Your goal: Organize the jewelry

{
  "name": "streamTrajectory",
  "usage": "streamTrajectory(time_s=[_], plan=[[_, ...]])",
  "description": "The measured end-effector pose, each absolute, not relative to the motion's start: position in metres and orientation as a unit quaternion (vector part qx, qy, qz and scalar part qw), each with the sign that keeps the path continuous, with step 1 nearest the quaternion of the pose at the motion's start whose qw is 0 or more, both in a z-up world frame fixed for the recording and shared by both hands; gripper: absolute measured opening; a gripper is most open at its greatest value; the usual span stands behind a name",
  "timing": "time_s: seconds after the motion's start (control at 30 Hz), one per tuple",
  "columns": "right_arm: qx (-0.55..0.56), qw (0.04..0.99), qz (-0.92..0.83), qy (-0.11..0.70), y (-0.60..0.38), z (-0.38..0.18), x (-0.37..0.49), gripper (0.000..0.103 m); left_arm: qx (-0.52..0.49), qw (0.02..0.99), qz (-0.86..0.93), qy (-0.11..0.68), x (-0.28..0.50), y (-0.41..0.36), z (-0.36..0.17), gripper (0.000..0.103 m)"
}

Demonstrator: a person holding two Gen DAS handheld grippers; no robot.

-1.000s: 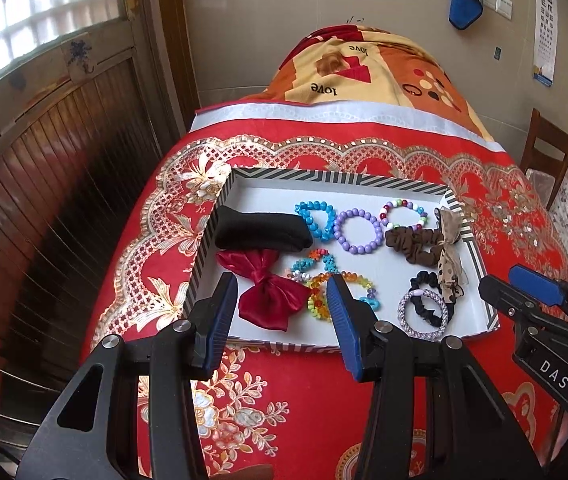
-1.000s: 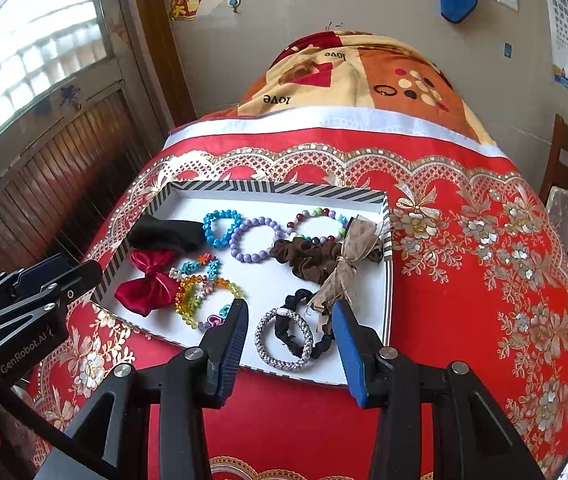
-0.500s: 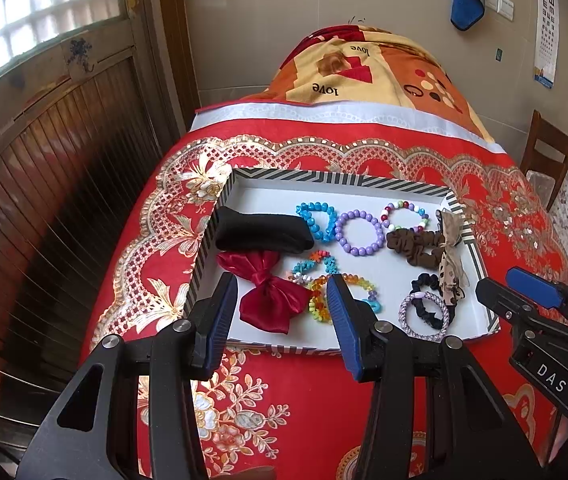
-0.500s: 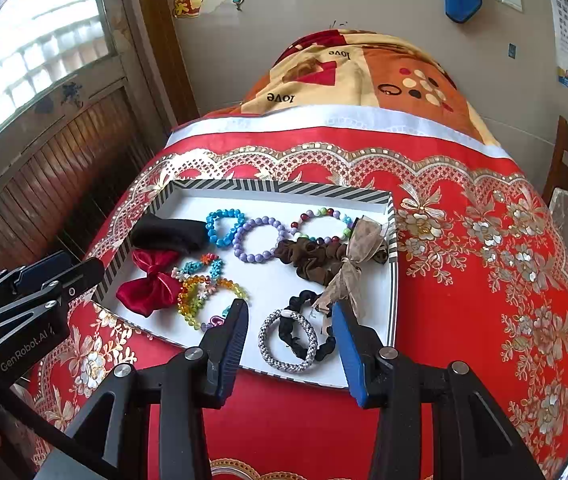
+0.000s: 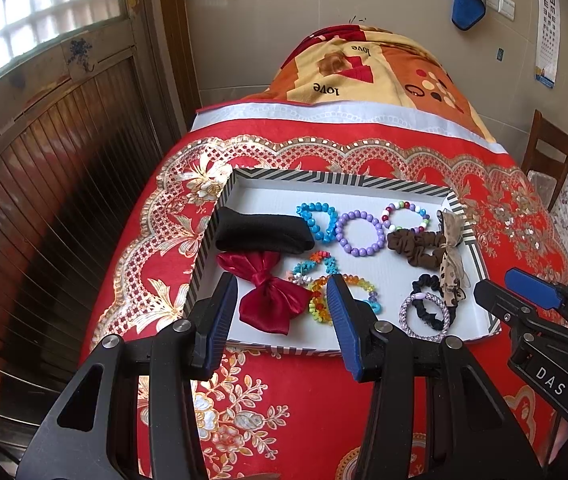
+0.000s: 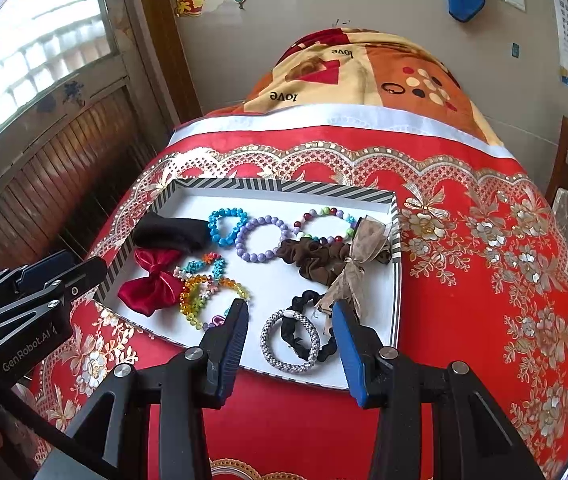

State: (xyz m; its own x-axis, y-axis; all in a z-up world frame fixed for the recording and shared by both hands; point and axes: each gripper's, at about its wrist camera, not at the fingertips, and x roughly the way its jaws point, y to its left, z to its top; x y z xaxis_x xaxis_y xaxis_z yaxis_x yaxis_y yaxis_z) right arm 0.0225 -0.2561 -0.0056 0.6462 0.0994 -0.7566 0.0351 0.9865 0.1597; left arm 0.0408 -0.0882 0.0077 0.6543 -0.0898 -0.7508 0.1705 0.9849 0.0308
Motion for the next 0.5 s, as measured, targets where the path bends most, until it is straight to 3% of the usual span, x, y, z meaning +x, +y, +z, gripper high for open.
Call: streamTrajectory(time_s=[0.5], plan=[[0.085, 0.9, 0.02, 0.426, -0.2624, -0.0124, 0.0232, 0.042, 0.046, 0.91, -0.08, 0.405, 0.0436, -0.0931, 0.0067, 0.046]])
